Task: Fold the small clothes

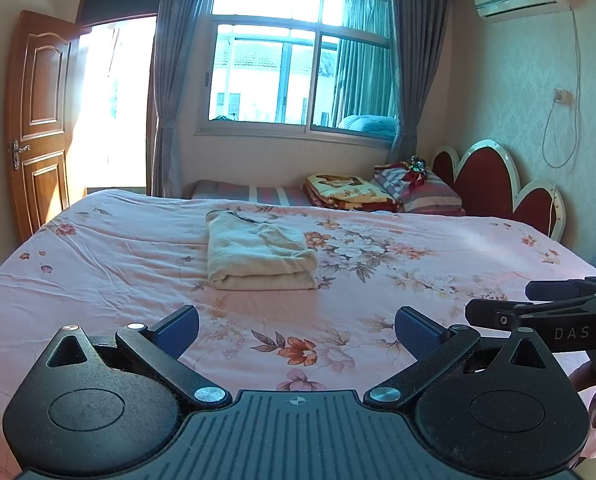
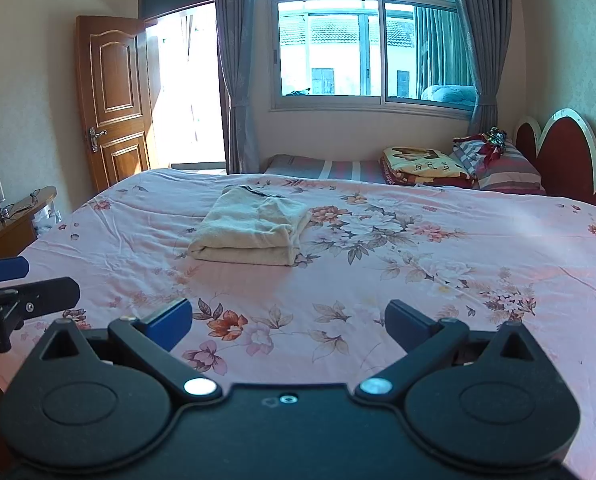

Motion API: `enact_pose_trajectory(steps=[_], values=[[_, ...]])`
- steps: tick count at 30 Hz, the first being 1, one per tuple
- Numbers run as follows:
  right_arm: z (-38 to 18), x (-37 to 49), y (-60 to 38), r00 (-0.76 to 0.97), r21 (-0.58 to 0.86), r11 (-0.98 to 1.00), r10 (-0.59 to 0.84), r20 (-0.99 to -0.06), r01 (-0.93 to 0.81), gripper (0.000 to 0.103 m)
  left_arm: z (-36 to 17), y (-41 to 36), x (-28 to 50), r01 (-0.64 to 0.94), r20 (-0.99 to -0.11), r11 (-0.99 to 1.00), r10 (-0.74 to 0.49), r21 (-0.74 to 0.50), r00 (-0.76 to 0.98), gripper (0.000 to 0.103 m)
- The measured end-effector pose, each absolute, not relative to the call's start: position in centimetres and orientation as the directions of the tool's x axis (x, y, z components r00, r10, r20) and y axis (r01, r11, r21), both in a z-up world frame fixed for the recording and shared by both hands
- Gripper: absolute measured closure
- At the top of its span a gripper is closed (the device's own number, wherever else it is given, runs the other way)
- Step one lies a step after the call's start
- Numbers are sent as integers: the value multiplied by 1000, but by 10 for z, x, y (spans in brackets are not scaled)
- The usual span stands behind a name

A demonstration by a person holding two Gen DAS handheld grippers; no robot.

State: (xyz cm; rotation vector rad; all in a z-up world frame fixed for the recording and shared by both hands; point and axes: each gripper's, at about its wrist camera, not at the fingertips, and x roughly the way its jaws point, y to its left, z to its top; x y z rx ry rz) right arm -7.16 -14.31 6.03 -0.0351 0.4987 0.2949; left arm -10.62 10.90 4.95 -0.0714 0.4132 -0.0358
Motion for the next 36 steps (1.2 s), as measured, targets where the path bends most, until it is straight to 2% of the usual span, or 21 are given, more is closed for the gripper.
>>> enact_pose_trajectory(steps=[36], values=[[60,-71,-147,834,41,954,280,-475,-297,1,51,108,-104,22,-390,998,-41,-53,920,0]])
